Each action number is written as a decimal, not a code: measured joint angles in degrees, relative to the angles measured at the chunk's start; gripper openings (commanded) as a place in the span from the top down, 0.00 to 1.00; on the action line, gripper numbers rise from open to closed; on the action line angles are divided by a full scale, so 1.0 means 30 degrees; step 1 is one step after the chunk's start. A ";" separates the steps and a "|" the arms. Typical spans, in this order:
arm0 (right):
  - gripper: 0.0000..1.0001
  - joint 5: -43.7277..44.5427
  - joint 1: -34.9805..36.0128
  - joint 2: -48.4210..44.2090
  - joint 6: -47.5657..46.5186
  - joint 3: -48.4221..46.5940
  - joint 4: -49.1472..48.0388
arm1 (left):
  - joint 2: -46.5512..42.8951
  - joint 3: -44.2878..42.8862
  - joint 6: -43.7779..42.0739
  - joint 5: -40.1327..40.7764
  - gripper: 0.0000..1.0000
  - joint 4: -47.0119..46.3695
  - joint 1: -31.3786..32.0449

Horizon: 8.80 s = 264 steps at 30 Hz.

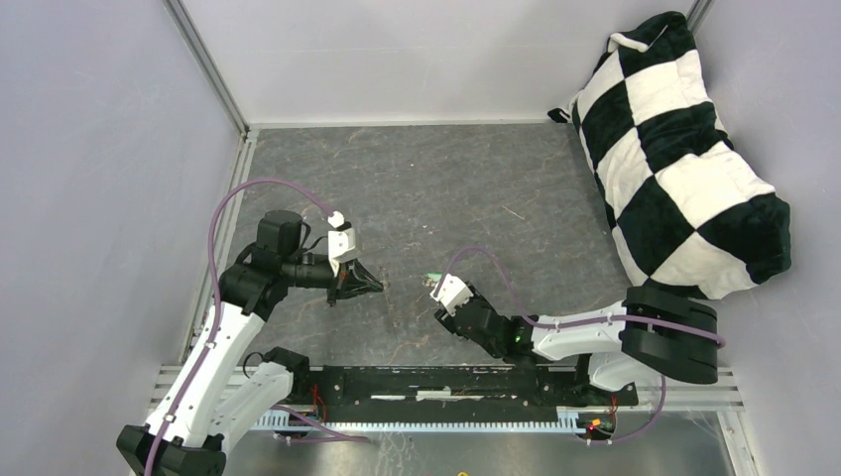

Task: Put the keys on the keyring

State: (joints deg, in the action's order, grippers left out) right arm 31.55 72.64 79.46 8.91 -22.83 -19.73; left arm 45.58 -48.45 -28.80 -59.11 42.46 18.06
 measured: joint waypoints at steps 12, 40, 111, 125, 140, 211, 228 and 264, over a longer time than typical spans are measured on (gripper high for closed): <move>0.58 -0.0007 0.0000 0.1268 -0.0561 -0.0262 -0.0809 | -0.0080 0.0029 0.0182 -0.0175 0.98 0.0102 0.0000; 0.97 -0.1530 -0.0379 -0.1923 -0.0736 0.0634 -0.1056 | -0.1129 0.0029 0.1064 -0.0175 0.98 0.0211 0.0000; 1.00 -1.2597 -0.4969 -0.5442 -0.1253 -0.2302 0.0772 | -0.0262 -0.0146 -0.0029 -0.0539 0.98 0.0051 0.0000; 1.00 -1.7165 -0.4969 -0.5712 0.0750 -0.4102 -0.0044 | -0.1821 0.1217 0.2149 -0.0845 0.98 -0.2776 0.0000; 1.00 -0.8939 -0.5005 -0.5705 0.0415 -0.0328 0.1457 | -0.1195 0.0495 0.1297 -0.0284 0.98 -0.1683 0.0000; 0.66 -0.8335 -0.6207 -0.4255 0.6302 0.3067 0.0685 | -0.1362 0.0291 0.1151 -0.0328 0.98 -0.0605 0.0000; 0.86 -0.6397 -0.6237 -0.2820 0.6229 0.2288 0.0386 | -0.1464 0.0743 0.0831 -0.0401 0.98 -0.0597 0.0000; 0.99 -1.1686 -0.6382 -0.6790 0.0335 -0.0954 0.2980 | -0.1158 0.2331 0.1676 -0.0299 0.98 -0.3388 0.0000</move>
State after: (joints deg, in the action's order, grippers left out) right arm -3.51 53.49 59.09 9.91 -25.69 -10.79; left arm 42.11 -41.45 -23.77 -60.01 32.29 18.06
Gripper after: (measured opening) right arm 0.006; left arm 0.033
